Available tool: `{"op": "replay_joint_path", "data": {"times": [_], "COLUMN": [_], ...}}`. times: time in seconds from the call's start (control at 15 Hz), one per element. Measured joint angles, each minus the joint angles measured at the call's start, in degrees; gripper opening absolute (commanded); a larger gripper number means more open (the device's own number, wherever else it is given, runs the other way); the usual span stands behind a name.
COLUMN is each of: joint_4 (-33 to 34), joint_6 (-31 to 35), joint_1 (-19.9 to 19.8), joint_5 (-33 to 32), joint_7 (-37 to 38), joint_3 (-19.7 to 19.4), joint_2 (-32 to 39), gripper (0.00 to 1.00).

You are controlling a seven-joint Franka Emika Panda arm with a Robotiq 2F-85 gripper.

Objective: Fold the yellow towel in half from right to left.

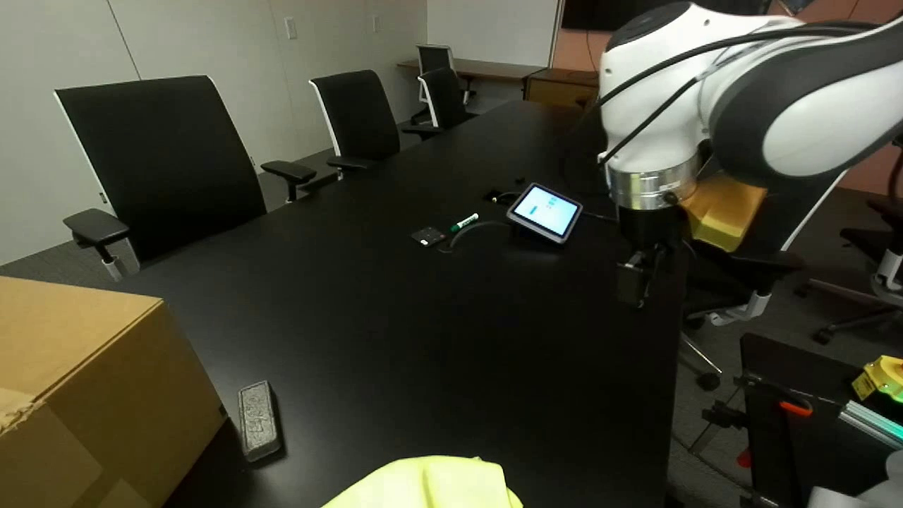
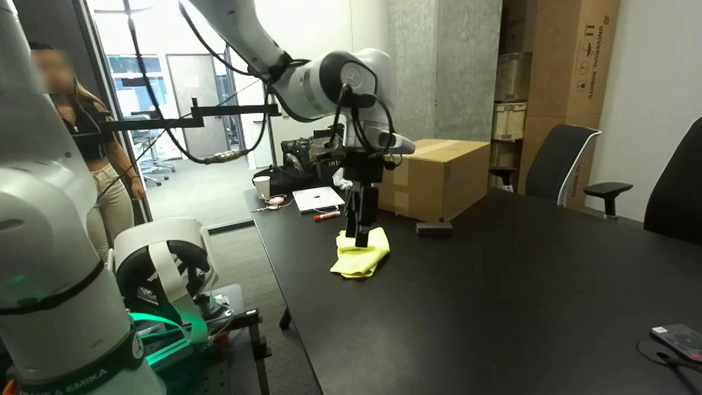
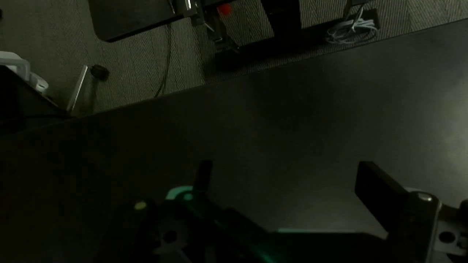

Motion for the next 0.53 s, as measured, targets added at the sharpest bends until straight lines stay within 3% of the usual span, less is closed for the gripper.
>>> {"op": "replay_joint_path", "data": {"times": [0.53], "joint_4": [-12.77], "joint_6": [7.36], "joint_1": [-5.62], "joint_5": [0.0], "joint_7": [-0.21], "joint_3": [2.52], "joint_2": [-18.61], "gripper": [1.0]}}
